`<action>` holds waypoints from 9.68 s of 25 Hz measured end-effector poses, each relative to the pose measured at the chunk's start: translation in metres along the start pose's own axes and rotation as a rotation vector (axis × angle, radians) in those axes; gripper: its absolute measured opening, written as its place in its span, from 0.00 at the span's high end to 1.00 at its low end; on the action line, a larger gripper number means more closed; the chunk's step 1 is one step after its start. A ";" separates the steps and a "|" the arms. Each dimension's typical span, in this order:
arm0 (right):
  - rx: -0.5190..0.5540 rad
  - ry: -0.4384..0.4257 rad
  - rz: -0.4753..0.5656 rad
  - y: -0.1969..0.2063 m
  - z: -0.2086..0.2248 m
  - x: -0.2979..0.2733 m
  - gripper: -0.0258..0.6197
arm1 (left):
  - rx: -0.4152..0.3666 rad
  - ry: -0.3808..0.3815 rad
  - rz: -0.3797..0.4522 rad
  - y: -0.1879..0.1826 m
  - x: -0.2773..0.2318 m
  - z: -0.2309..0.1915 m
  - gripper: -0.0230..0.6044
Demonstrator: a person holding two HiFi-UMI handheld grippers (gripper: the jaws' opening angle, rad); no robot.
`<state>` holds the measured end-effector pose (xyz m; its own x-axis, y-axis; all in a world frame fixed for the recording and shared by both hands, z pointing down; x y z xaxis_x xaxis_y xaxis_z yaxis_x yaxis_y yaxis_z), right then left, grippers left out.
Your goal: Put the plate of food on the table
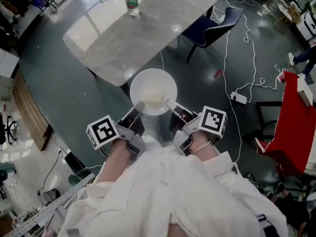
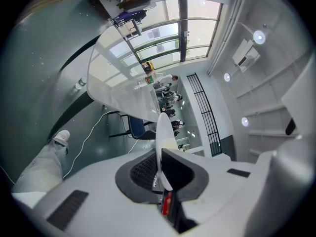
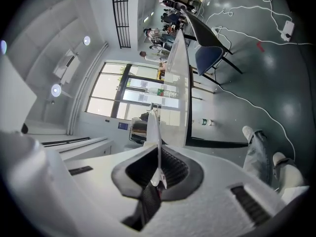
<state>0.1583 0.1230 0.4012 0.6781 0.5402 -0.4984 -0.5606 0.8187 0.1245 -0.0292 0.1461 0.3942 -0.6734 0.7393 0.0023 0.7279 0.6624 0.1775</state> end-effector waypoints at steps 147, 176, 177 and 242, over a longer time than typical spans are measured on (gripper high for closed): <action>1.241 0.618 -0.303 -0.303 -0.067 -0.424 0.70 | -0.396 -0.483 -0.468 -0.367 -0.276 -0.194 0.79; 1.250 0.623 -0.250 -0.302 -0.072 -0.417 0.66 | -0.356 -0.476 -0.403 -0.368 -0.256 -0.191 0.78; 1.242 0.608 -0.241 -0.302 -0.073 -0.415 0.66 | -0.352 -0.462 -0.392 -0.367 -0.256 -0.189 0.78; 1.284 0.009 0.297 -0.264 -0.218 -0.234 0.96 | -0.842 -0.044 -0.239 -0.303 -0.245 0.018 0.92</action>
<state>0.0439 -0.2617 0.2980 0.6025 0.7330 -0.3157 0.1640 0.2733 0.9478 -0.0823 -0.2330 0.3220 -0.7776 0.6073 -0.1629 0.2184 0.5038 0.8357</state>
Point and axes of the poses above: the fingertips, and each gripper's own axes: x backward along the fingers, z to its right, y out of its underside, the point moved 7 cm from there along x, backward along the fingers, and after that the axes turned 15 degrees about y, right-handed, at the moved point
